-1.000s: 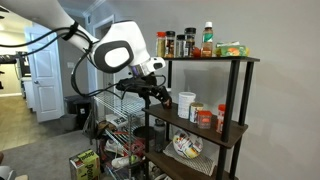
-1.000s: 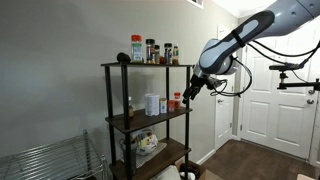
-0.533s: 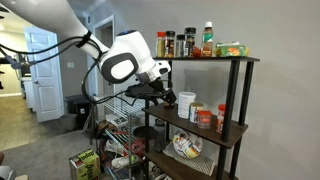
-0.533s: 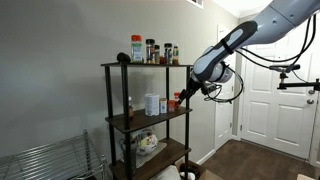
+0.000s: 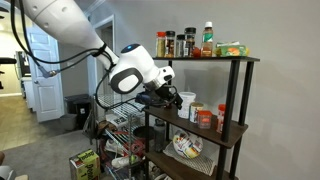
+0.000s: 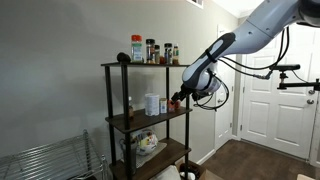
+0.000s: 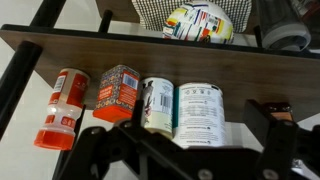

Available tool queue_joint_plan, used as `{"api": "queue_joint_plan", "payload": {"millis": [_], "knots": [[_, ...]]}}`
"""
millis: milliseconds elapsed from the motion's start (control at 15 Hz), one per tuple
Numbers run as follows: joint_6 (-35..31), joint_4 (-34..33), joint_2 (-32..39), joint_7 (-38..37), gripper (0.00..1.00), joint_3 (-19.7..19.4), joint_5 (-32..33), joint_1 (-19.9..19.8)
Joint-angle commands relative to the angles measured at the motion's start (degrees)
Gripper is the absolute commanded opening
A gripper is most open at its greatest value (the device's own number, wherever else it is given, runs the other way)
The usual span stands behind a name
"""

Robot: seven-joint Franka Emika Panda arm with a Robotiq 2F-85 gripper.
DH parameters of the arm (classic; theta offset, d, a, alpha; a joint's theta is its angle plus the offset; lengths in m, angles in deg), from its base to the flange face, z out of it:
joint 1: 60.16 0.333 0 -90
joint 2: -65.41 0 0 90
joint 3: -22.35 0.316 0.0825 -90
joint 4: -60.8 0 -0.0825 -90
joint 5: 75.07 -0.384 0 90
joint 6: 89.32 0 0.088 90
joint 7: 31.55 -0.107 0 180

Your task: Move the spice bottle to the top shelf

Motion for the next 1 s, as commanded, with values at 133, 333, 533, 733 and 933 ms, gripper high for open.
{"api": "queue_joint_plan", "payload": {"millis": [133,333,533,733,933], "knots": [[-6.09,-4.59,5.17,2.48,1.0,4.13,-6.7,-3.56],[-4.84,-3.34,4.42,0.02,1.0,1.94,-4.0,-1.58],[-4.84,-3.34,4.41,0.02,1.0,1.93,-4.0,-1.53],[-6.15,-2.56,4.35,0.09,1.0,2.33,-4.48,-1.57],[-11.36,-2.89,6.49,-0.97,1.0,3.92,-6.63,-2.08]]}}
